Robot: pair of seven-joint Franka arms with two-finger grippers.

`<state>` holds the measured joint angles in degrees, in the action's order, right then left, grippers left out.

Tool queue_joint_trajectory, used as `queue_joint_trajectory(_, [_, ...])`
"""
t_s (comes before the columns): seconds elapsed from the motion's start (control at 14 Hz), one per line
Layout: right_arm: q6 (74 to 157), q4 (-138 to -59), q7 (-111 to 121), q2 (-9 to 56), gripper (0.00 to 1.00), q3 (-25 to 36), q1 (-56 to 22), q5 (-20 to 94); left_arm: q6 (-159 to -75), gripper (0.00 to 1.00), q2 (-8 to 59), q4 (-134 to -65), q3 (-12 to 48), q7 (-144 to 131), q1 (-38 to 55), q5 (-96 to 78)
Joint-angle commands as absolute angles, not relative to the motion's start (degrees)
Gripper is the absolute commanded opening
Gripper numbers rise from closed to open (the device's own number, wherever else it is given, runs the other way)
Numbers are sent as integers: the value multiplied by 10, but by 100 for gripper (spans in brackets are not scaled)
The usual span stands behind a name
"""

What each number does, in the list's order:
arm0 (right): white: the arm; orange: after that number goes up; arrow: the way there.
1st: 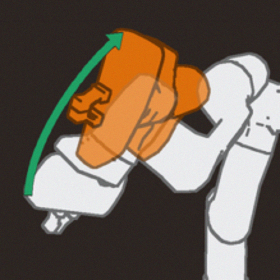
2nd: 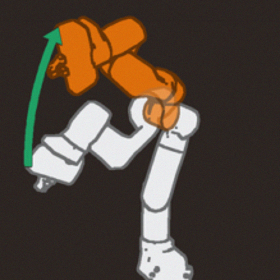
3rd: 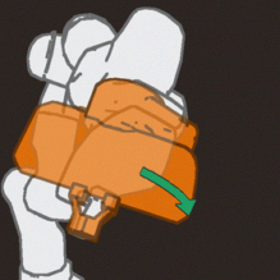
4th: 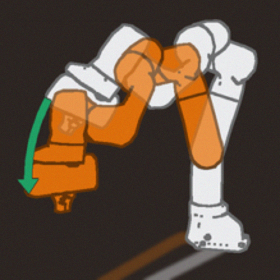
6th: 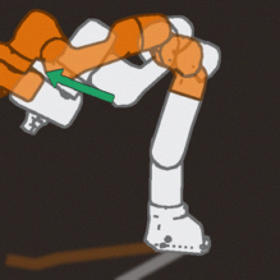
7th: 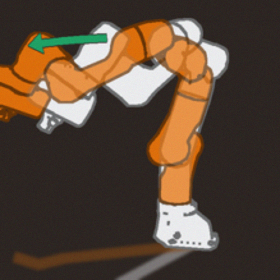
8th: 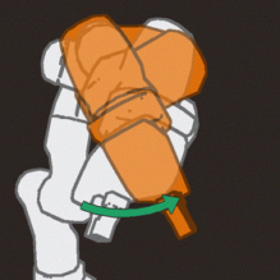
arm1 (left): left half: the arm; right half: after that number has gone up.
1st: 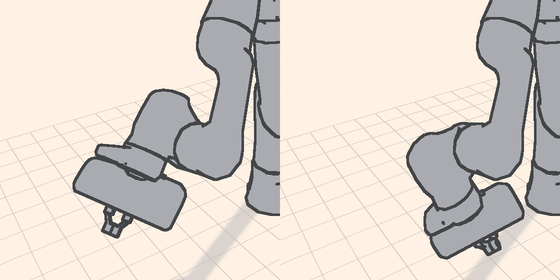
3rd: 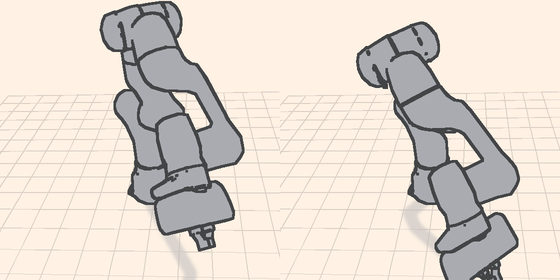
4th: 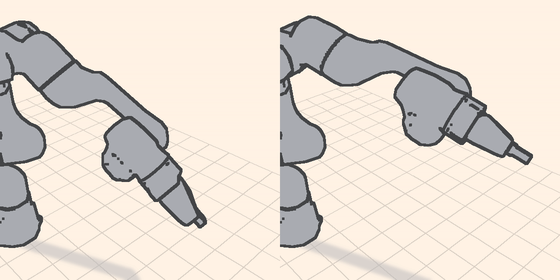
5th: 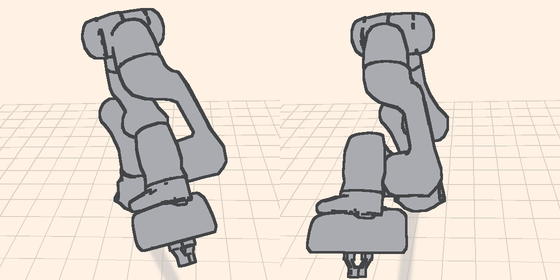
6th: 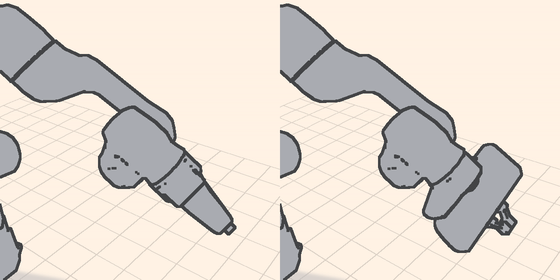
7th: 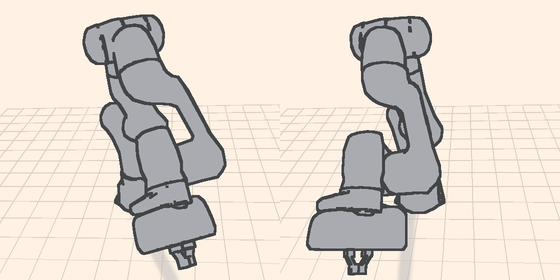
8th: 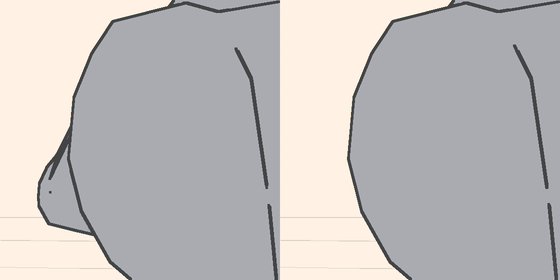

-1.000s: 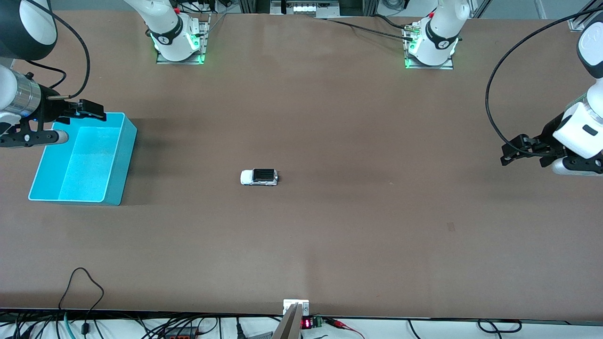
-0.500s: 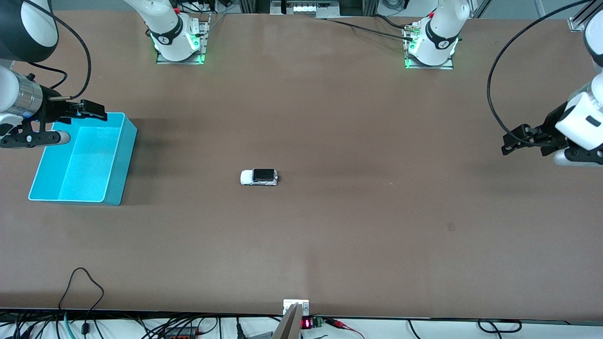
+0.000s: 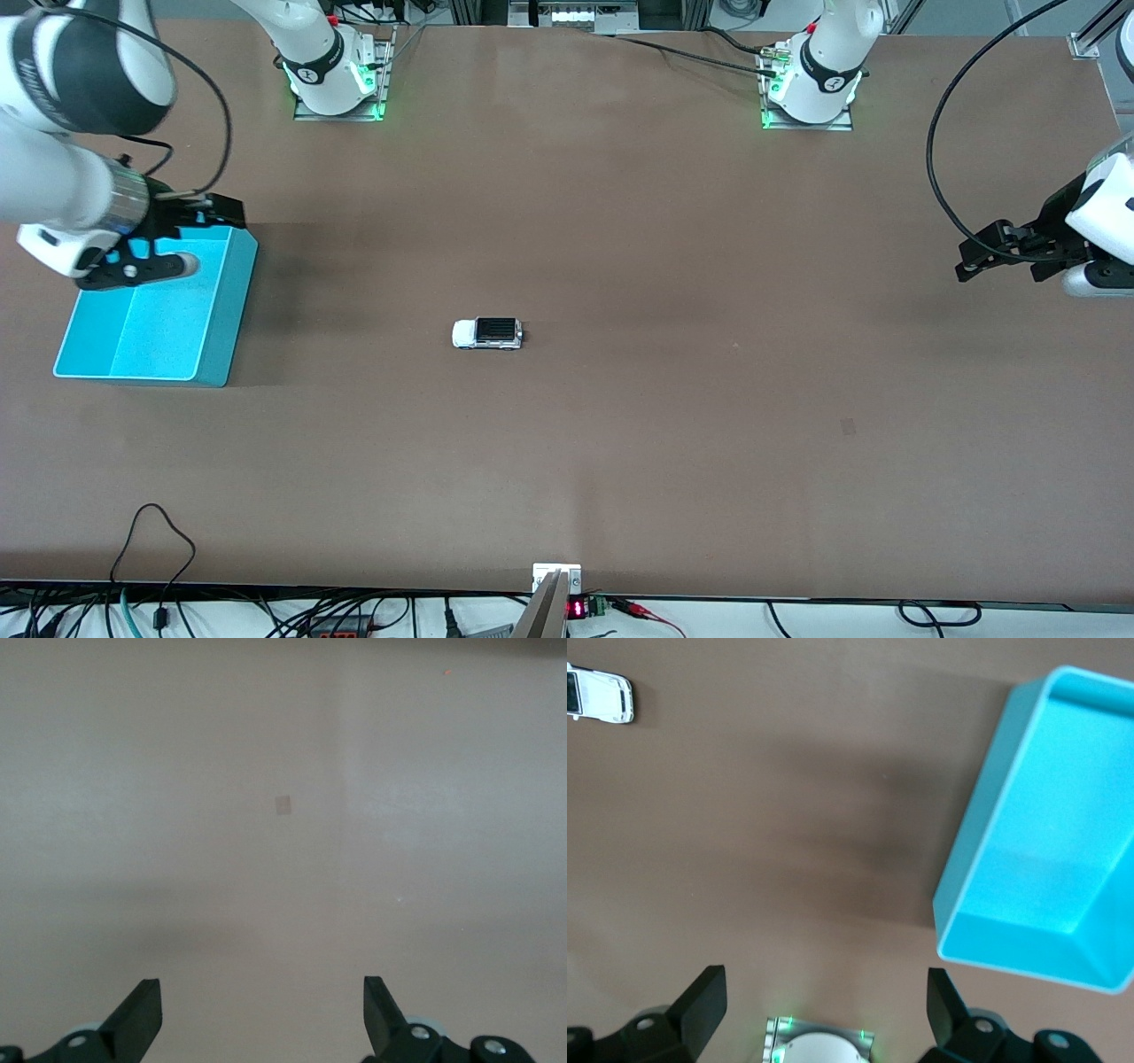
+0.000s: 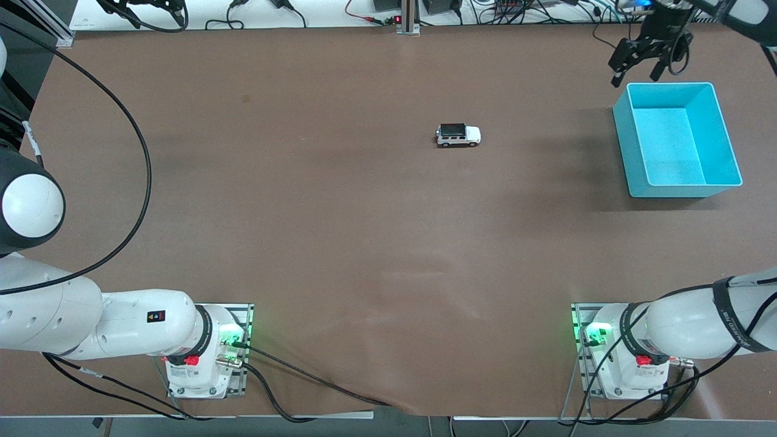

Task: Wind and store white jeep toy
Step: 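Move the right gripper from the bin over the jeep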

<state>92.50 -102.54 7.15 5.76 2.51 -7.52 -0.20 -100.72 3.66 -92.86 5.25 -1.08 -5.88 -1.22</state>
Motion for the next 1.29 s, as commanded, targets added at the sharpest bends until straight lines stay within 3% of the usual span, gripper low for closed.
queue_joint_trajectory(0.0, [1001,-1096,125,37,100,26,-91,-1,-989,100,37,-905,46,-17,-59,-18])
queue_joint_trajectory(0.21, [1093,-1150,244,34,100,26,-110,-1,-962,100,42,-892,45,-18,-58,-18])
queue_joint_trajectory(0.64, [1255,-1224,312,63,100,27,-245,-46,-954,100,42,-898,44,-18,-59,-18])
queue_joint_trajectory(0.86, [1309,-1221,385,110,100,27,-299,-68,-965,100,42,-898,44,-18,-60,-17])
queue_joint_trajectory(1.21, [1401,-1190,508,191,100,25,-318,-67,-972,100,46,-898,44,-17,-60,-16])
